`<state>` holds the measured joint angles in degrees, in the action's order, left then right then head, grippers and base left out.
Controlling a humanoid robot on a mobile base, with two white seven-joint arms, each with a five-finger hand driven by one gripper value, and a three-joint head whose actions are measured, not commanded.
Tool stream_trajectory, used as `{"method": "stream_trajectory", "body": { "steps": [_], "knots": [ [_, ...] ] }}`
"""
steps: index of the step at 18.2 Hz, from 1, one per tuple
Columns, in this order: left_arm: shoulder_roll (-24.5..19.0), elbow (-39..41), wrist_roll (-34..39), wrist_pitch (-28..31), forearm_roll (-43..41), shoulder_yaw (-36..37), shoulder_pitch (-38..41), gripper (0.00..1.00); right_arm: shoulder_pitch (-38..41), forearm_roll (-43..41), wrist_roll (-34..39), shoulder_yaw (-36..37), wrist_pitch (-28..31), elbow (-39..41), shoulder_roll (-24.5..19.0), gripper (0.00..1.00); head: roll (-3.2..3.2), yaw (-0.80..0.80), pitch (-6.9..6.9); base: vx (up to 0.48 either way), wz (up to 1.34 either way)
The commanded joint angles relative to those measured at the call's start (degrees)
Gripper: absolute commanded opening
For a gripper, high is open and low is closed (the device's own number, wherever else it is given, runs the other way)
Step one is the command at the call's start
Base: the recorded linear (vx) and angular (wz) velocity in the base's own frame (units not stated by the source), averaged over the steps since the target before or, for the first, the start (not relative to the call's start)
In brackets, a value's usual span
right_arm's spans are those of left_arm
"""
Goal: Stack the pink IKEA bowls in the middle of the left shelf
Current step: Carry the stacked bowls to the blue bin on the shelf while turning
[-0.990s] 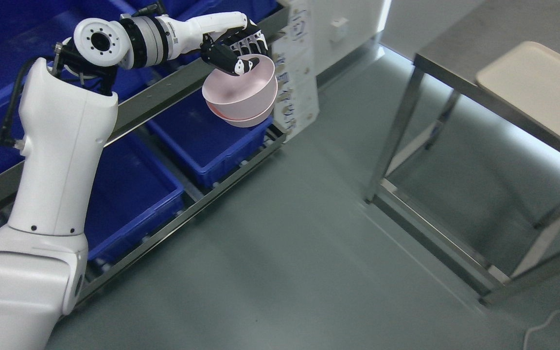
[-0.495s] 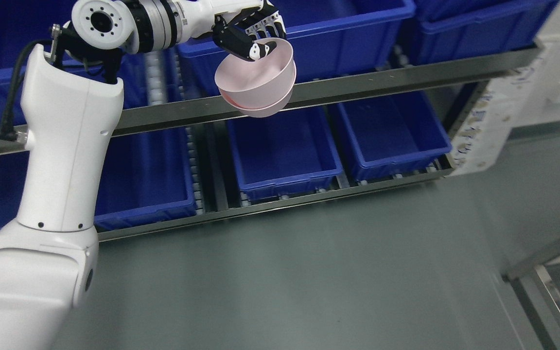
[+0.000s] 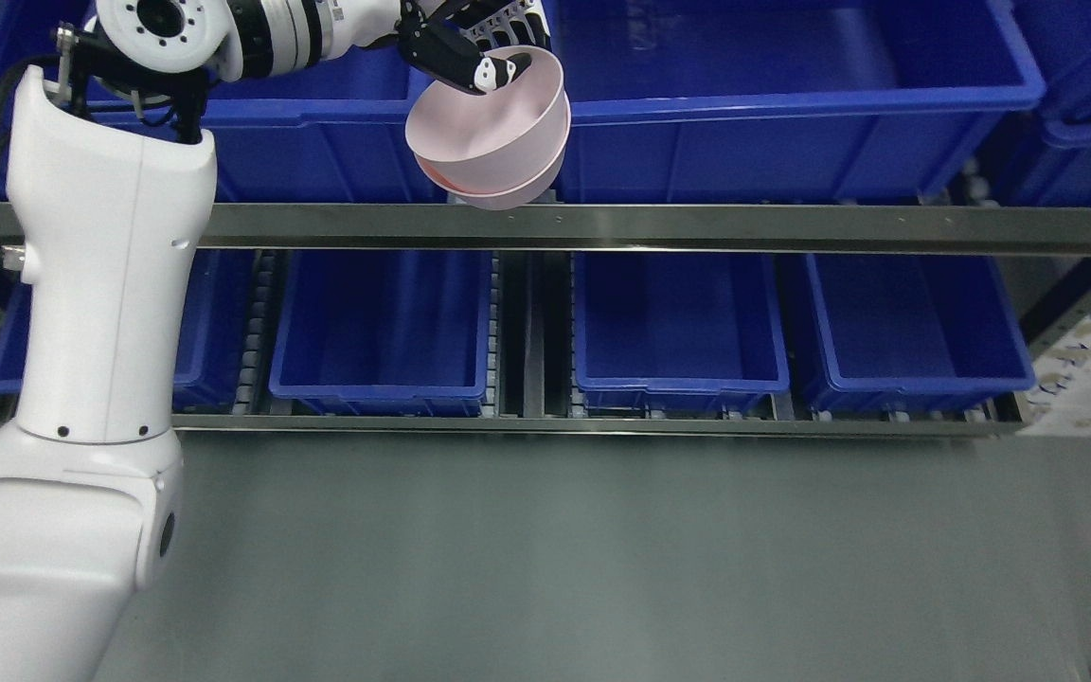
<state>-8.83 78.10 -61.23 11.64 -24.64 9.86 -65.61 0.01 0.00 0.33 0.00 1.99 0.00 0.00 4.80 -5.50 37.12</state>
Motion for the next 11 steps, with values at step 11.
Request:
{"method": "stream_trajectory", "body": {
  "steps": [11],
  "knots": [
    [-2.3,-6.3,2.5,-4.3,-2.2,-2.6,-3.2,0.02,1.7,0.0,0.0,0.6,0.0,1.9,1.0,1.0,0.0,0.0,0.0,0.165,0.4]
  ]
}}
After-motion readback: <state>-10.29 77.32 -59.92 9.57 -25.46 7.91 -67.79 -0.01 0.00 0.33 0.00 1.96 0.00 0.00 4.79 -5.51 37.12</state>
